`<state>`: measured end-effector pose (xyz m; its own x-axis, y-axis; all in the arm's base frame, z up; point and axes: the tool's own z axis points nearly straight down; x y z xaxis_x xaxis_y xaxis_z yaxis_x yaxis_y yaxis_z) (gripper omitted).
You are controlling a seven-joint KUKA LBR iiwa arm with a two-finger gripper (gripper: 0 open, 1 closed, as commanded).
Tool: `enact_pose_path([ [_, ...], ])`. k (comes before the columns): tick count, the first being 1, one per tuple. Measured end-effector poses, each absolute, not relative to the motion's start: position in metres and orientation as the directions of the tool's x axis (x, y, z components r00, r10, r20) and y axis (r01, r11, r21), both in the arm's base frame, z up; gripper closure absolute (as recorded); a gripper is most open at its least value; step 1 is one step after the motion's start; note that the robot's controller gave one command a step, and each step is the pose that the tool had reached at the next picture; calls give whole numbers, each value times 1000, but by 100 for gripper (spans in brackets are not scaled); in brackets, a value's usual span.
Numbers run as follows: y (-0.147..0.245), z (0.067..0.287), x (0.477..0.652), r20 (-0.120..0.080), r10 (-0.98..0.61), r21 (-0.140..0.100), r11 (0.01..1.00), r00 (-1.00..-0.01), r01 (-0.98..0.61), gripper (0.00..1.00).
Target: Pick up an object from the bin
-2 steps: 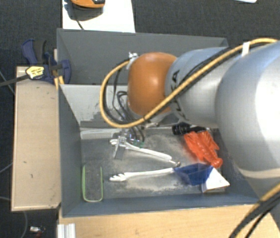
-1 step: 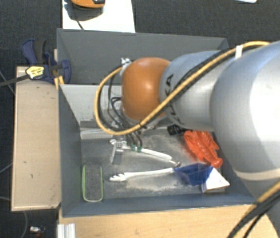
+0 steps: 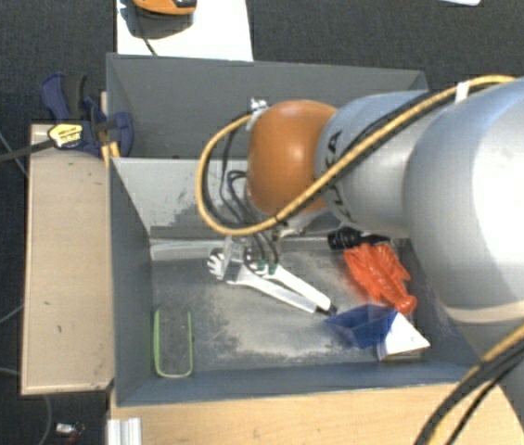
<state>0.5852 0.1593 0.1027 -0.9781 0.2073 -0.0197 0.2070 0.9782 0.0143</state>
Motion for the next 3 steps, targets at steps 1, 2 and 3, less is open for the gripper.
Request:
enact_pose_path([
  [1, 159, 103, 585, -20, 208, 14, 978, -978, 208, 100],
  [2, 165, 111, 590, -21, 230, 16, 973, -973, 230, 100],
  [3, 175, 111, 583, -19, 296, 17, 955, -955, 295, 100],
])
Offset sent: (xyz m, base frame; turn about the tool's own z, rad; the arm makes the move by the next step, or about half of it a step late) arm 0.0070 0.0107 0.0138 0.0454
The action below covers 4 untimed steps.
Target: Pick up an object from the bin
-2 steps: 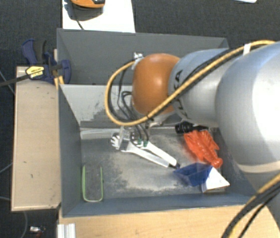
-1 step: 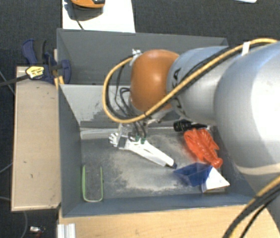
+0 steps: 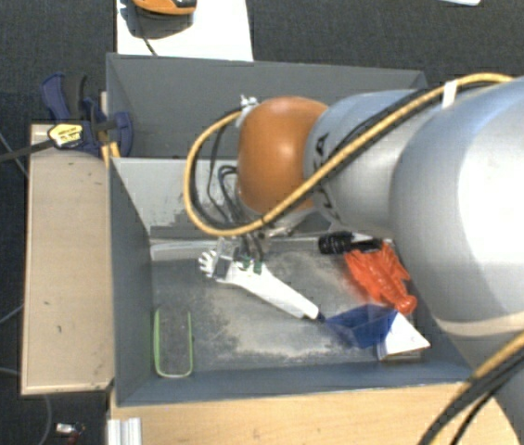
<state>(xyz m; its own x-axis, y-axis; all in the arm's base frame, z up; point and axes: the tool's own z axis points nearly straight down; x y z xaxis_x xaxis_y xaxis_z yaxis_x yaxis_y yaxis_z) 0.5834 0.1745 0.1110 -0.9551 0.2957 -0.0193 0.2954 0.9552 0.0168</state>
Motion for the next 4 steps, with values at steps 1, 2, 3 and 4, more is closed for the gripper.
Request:
enact_pose_path([
  [1, 173, 167, 583, -16, 289, 15, 957, -957, 289, 100],
  [2, 174, 231, 584, -22, 283, 18, 959, -959, 282, 100],
  [3, 176, 308, 588, -24, 218, 16, 976, -976, 218, 100],
  [4, 187, 243, 591, -28, 237, 18, 971, -971, 237, 100],
])
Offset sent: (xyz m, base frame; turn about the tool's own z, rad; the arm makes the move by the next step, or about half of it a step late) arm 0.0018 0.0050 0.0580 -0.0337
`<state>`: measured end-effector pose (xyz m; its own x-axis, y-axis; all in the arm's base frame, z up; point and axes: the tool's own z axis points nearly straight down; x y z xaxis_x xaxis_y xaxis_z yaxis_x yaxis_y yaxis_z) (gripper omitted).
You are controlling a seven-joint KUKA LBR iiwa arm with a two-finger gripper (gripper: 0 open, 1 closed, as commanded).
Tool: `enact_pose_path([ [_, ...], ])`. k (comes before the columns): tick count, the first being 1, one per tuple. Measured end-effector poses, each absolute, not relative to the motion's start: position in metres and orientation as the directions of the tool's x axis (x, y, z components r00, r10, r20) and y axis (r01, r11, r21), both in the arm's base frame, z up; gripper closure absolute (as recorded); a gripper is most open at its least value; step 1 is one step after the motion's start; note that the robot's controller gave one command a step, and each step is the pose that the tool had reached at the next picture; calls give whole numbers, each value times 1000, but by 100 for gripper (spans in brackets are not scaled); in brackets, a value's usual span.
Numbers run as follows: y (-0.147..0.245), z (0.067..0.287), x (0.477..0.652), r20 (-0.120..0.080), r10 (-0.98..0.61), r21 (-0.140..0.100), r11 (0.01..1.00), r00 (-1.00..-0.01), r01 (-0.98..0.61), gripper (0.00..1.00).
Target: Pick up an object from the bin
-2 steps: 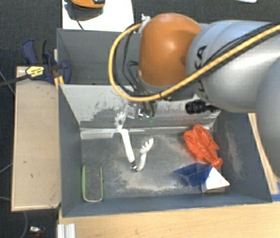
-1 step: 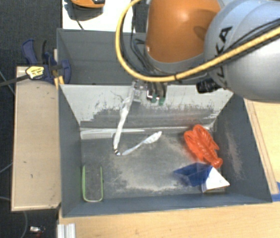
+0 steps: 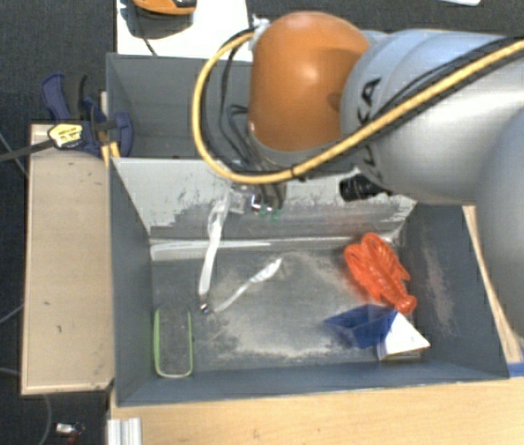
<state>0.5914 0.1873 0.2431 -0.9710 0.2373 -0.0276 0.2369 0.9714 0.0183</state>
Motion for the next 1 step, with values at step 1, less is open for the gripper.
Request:
enact_pose_path([
  [1, 184, 240, 555, -32, 166, 16, 986, -986, 165, 100],
])
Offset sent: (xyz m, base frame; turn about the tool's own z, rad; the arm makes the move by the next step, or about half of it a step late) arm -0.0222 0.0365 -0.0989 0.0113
